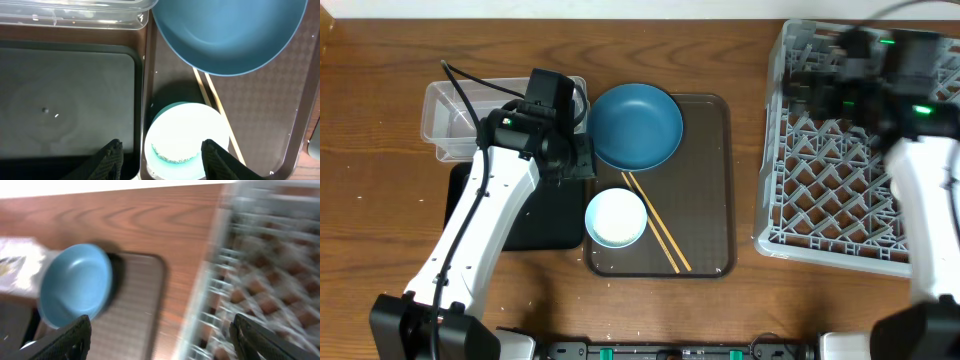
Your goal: Sort waste into correct bins and load items into the dishwasher rack
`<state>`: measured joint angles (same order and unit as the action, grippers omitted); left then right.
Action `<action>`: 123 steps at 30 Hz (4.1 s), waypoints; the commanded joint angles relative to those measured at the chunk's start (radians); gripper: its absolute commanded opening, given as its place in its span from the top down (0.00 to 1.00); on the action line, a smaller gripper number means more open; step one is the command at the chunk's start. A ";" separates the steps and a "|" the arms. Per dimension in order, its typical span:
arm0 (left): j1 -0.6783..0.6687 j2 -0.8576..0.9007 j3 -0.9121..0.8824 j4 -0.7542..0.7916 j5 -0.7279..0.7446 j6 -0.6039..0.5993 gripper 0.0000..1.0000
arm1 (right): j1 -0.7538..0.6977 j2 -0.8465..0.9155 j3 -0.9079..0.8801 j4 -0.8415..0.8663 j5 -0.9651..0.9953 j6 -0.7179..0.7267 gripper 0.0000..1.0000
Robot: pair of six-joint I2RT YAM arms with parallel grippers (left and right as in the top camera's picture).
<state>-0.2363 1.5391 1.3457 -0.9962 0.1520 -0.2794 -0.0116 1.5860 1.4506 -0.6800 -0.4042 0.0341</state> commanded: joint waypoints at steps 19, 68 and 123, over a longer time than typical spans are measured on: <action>0.006 -0.003 0.006 -0.005 -0.011 0.016 0.46 | 0.417 0.499 0.008 0.275 0.281 0.270 0.58; 0.006 -0.004 0.006 0.006 -0.011 0.013 0.45 | -0.395 0.273 0.032 0.982 1.315 -0.810 0.99; 0.001 -0.003 -0.018 -0.049 -0.004 -0.044 0.37 | -0.047 0.067 0.032 -0.084 -0.027 -0.080 0.23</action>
<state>-0.2363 1.5391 1.3457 -1.0256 0.1505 -0.2993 -0.1215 1.6382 1.4853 -0.7406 -0.2085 -0.1020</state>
